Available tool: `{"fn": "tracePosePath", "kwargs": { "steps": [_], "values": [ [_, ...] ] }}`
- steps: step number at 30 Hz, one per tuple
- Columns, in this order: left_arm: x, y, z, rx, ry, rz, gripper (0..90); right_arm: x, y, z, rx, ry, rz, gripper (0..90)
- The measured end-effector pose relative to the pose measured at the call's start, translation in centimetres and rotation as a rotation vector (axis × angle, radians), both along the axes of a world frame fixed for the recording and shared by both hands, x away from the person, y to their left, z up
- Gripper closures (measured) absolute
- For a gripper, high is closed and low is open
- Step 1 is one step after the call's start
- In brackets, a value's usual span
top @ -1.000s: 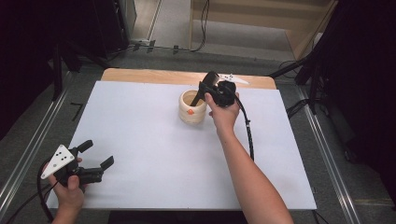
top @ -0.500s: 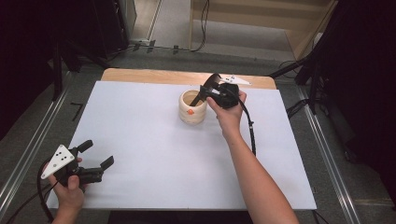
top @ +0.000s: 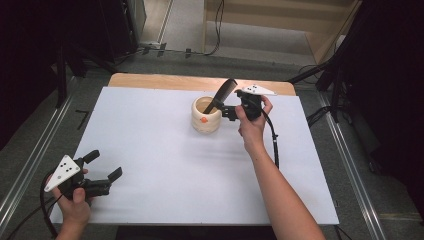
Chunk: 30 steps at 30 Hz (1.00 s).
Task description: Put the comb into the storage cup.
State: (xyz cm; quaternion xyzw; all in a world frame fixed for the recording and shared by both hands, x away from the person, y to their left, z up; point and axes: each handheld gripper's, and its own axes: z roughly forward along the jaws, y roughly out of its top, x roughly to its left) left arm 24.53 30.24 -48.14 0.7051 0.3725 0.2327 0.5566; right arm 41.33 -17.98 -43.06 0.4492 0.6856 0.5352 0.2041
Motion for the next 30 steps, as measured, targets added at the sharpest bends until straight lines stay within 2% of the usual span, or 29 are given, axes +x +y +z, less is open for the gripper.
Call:
{"fn": "tracePosePath", "kwargs": {
  "steps": [11,30],
  "values": [
    [0.0,0.0,0.0,0.005,0.001,0.001,0.0,-1.6,-1.0,0.3,-0.017,-0.040,0.009,0.0],
    [0.0,-0.1,0.0,0.007,-0.001,0.002,0.0,-4.1,-1.9,0.2,-0.053,-0.077,0.039,0.0]
  ]
}}
